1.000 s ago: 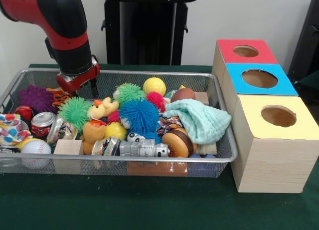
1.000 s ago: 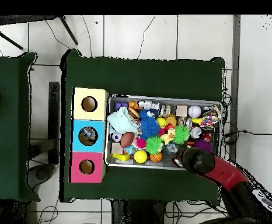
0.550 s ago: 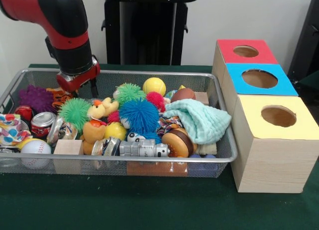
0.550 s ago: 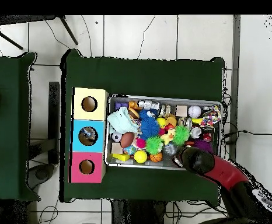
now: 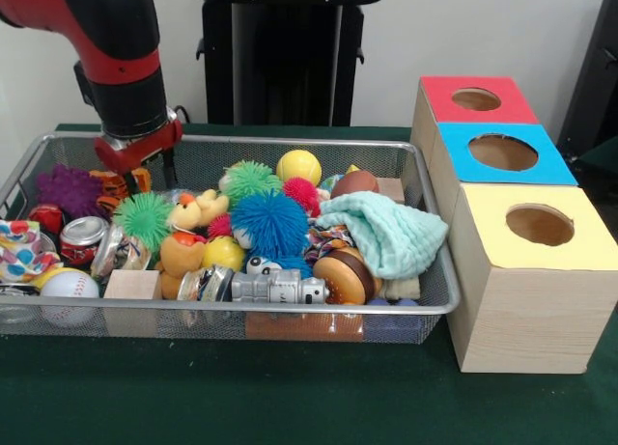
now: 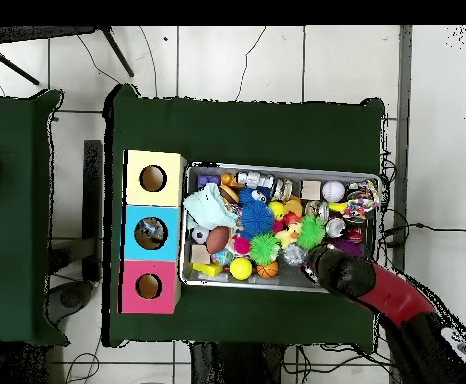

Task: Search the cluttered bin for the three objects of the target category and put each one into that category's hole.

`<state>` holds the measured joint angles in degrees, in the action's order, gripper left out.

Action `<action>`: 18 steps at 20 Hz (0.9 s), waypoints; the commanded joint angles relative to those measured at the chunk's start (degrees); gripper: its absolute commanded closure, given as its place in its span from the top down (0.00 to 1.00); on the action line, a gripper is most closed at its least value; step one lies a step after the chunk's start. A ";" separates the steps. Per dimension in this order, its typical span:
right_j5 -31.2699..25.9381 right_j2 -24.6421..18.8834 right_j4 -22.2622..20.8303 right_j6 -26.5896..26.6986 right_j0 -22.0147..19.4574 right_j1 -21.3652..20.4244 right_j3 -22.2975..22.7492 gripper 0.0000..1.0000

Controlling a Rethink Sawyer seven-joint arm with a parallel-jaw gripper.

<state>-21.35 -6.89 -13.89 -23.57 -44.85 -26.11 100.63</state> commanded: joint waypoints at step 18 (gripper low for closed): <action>8.83 -13.34 -0.28 -10.61 -5.84 3.50 -0.61 1.00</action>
<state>-14.89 -12.91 -13.89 -23.57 -50.64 -25.64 100.82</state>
